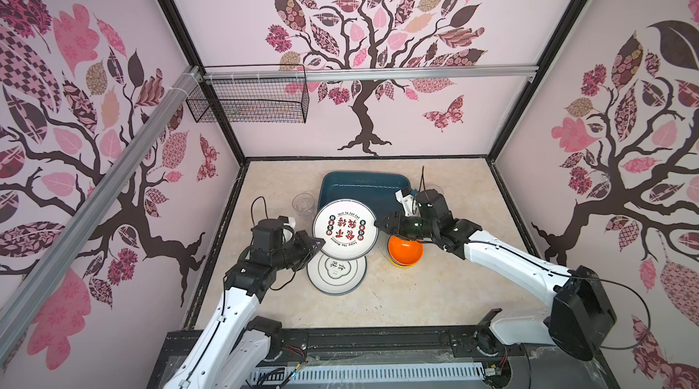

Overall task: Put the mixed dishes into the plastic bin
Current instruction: 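Lift the red-print top plate off the stack with both grippers, then swing the red-print plate into the teal bin with the right gripper while the left releases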

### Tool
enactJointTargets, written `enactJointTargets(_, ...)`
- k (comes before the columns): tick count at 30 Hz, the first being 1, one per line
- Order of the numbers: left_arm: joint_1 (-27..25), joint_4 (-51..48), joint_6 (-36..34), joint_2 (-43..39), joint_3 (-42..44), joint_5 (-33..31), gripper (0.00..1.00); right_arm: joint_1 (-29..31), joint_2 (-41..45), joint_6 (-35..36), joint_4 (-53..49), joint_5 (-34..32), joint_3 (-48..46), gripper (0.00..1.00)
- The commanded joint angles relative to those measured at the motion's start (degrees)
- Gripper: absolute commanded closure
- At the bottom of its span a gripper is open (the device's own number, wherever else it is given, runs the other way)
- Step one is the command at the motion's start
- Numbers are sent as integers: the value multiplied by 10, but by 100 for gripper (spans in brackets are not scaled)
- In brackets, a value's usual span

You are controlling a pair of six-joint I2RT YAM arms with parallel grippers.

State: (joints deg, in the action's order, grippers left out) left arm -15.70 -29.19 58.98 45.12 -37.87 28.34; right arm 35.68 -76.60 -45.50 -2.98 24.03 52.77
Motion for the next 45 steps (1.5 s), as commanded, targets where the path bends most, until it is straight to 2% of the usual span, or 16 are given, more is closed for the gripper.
enactJointTargets(1, -21, 59, 7, 8, -37, 3, 100, -2, -6, -22, 37, 21, 11, 46)
enactJointTargets(5, -39, 75, 17, 19, -40, -5, 100, -2, -19, -25, 38, 21, 20, 56)
enactJointTargets(15, -42, 74, 20, 22, -37, -18, 100, -4, -21, -25, 46, 6, 23, 88)
enactJointTargets(17, -42, 69, 17, 20, -37, -24, 91, -6, -22, -23, 48, 0, 26, 91)
enactJointTargets(20, -42, 51, 11, 13, -37, -41, 71, -11, -28, -22, 49, -8, 34, 93)
enactJointTargets(22, -42, 39, 12, 6, -35, -60, 62, -18, -35, -22, 49, -10, 42, 94)
enactJointTargets(26, -42, 7, 4, -20, -28, -89, 49, -32, -61, -15, 42, -18, 67, 95)
enactJointTargets(34, -41, -43, -11, -66, -3, -113, 36, -70, -157, -13, 37, -29, 135, 95)
enactJointTargets(45, -41, -77, -8, -97, 22, -119, 33, -91, -331, -39, 45, -45, 256, 95)
